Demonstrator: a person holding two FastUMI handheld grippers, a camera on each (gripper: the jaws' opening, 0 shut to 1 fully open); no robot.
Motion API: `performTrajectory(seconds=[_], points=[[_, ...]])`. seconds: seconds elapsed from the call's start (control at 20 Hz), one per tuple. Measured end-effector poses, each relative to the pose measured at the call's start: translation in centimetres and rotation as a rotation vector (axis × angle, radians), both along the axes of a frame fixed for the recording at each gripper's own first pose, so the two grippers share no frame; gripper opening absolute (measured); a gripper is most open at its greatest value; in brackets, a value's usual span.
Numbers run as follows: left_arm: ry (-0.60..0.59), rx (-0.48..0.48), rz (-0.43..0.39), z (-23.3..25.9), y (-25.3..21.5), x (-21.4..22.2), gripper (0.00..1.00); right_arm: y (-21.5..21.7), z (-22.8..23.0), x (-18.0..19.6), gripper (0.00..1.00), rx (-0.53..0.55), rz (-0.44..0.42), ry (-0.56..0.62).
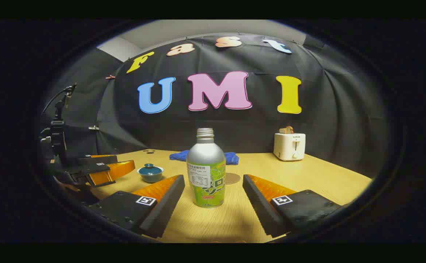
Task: Open the teacup lid with one hand, grasp the water bottle and pour water into the teacup with the other hand; after pouring, place the water bottle on the coaster and then close the teacup lid.
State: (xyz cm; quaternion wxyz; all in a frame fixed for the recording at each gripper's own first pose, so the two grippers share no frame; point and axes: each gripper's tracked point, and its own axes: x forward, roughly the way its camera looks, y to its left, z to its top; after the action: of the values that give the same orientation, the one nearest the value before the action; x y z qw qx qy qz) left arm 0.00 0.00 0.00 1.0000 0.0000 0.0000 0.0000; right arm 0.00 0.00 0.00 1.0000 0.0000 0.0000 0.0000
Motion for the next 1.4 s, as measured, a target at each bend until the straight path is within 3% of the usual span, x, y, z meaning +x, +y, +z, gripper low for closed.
performTrajectory(seconds=[1.1, 1.4], points=[[-0.002, 0.0, 0.014, 0.0, 0.1, 0.3, 0.96, 0.0, -0.1, 0.0, 0.99, 0.0, 0.02, 0.003], [0.031, 0.012, -0.019, -0.6, 0.0, 3.2, 0.96, 0.6, -0.7, 0.0, 0.99, 0.009, 0.064, 0.032]])
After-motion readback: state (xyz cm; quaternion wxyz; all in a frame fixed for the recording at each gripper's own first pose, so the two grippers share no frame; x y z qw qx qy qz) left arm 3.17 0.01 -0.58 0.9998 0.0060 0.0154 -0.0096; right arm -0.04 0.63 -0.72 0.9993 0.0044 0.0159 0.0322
